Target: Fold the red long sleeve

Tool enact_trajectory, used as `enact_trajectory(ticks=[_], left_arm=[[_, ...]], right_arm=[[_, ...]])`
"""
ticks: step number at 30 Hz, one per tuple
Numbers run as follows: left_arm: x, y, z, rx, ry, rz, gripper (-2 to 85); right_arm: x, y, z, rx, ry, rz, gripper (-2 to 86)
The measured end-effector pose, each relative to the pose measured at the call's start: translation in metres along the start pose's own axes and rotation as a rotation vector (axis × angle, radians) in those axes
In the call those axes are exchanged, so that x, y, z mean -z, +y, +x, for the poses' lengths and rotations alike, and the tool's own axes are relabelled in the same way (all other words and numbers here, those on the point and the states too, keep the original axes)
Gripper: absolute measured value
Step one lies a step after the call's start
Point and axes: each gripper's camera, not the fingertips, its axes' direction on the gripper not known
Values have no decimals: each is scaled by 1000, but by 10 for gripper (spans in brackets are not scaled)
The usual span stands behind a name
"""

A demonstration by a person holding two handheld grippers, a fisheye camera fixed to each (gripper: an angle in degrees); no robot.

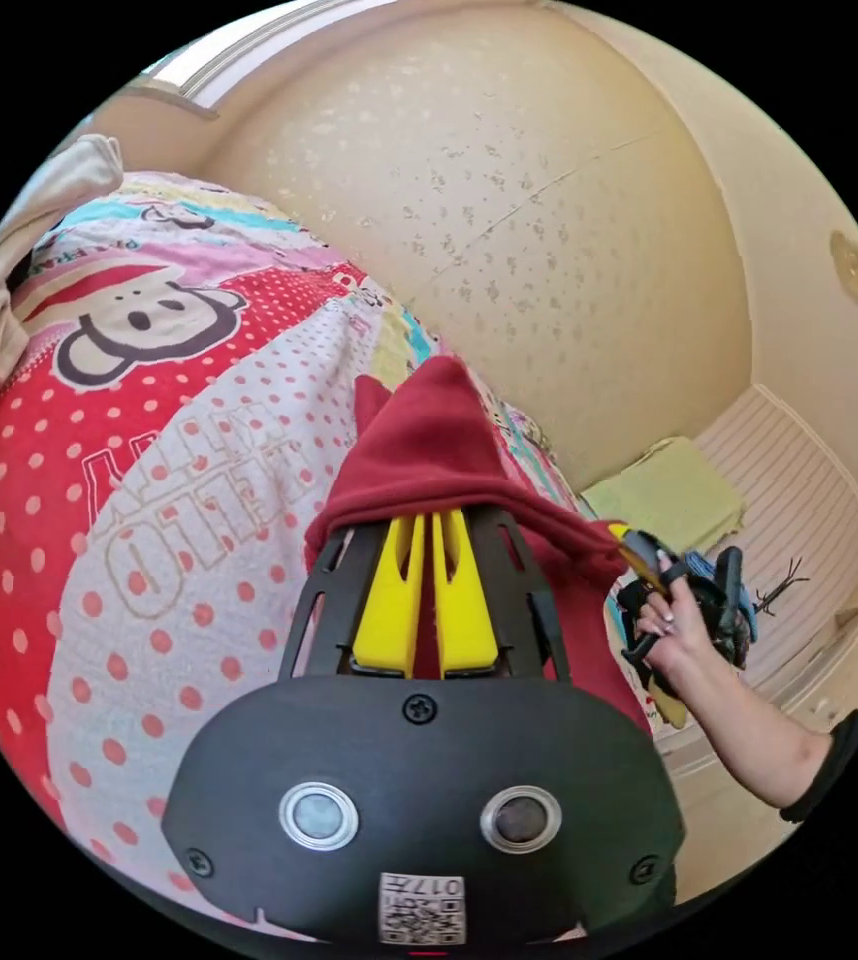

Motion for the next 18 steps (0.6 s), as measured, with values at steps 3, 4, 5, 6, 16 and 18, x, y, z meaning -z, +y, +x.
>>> enact_trajectory(ticks=[3, 4, 5, 6, 16, 18], left_arm=[[2, 1, 8, -52, 22, -4, -9], [3, 2, 8, -54, 29, 1, -9], [6, 4, 8, -50, 43, 9, -10], [9, 6, 6, -37, 54, 20, -10], [-7, 9, 13, 66, -2, -231, -10], [-5, 12, 11, 64, 19, -212, -10]], right_arm=[[-21, 18, 36, -182, -82, -88, 31], [-18, 21, 42, -228, -131, -65, 32], [-17, 22, 44, -243, -154, -57, 32], [-15, 24, 46, -249, -172, -51, 32], [62, -8, -49, 498, -130, 225, 34], [82, -13, -55, 573, -82, 339, 35]])
